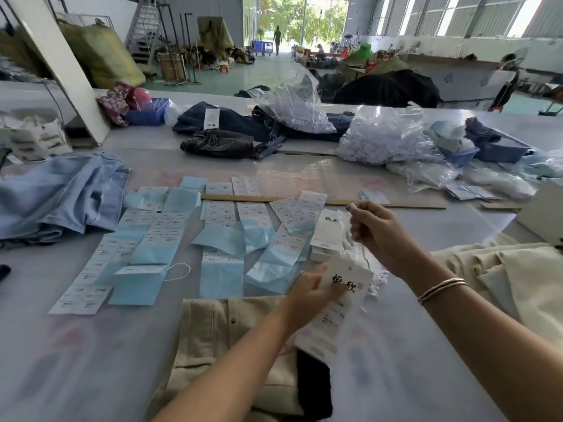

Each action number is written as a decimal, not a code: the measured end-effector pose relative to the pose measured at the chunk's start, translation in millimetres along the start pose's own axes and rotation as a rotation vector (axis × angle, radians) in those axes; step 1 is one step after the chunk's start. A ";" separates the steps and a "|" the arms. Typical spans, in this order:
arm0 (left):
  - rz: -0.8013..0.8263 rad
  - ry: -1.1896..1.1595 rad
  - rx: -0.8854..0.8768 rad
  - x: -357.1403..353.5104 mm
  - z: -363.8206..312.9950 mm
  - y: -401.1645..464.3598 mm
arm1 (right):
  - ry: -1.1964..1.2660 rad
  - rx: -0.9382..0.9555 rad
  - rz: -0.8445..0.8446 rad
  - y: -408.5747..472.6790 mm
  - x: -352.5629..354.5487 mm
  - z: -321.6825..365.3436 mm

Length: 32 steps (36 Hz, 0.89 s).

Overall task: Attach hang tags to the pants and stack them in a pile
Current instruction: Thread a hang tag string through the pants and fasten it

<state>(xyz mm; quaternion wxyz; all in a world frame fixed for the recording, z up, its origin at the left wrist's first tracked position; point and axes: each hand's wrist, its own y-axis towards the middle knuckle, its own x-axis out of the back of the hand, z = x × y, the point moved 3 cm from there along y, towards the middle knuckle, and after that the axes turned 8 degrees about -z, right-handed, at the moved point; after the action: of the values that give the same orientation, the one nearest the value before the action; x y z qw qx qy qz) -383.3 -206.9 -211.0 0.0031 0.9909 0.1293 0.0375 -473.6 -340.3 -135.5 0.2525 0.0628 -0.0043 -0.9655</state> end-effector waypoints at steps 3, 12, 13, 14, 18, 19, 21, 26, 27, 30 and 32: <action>0.036 -0.438 0.213 13.8 16.2 -33.9 | 0.141 -0.070 0.069 -17.2 -33.5 3.0; -0.024 -1.136 0.046 43.5 47.7 -91.0 | 0.295 -0.213 0.223 -71.3 -125.6 -14.1; -0.058 -1.145 0.023 47.7 51.7 -95.0 | 0.292 -0.215 0.250 -76.9 -132.0 -17.5; -0.078 -1.174 0.058 52.0 52.0 -97.9 | 0.290 -0.217 0.270 -81.9 -136.9 -21.7; -0.259 -1.291 0.235 63.7 63.6 -104.3 | 0.204 -0.226 0.261 -102.7 -140.3 -47.4; -0.305 -1.272 0.257 66.5 66.8 -105.0 | 0.143 -0.215 0.253 -108.2 -137.1 -55.9; -0.400 -1.126 0.325 71.3 72.3 -108.8 | -0.023 -0.187 0.229 -119.7 -129.0 -72.8; -0.397 -0.943 0.381 67.2 72.3 -122.5 | -0.221 -0.277 0.099 -139.5 -114.8 -106.1; -0.368 -0.918 0.360 66.3 71.9 -123.0 | -0.219 -0.306 0.146 -143.9 -117.1 -108.7; -0.386 -0.789 0.370 66.0 73.4 -125.5 | -0.245 -0.362 0.279 -154.6 -121.9 -111.1; -0.405 -0.744 0.371 65.9 70.9 -127.0 | -0.226 -0.372 0.265 -155.8 -119.3 -110.6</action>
<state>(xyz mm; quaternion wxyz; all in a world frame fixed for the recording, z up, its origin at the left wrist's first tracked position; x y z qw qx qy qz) -347.0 -67.0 -278.9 -0.1210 0.8755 0.3151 -0.3457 -432.7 -143.5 -237.2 0.3818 -0.0944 0.1370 -0.9091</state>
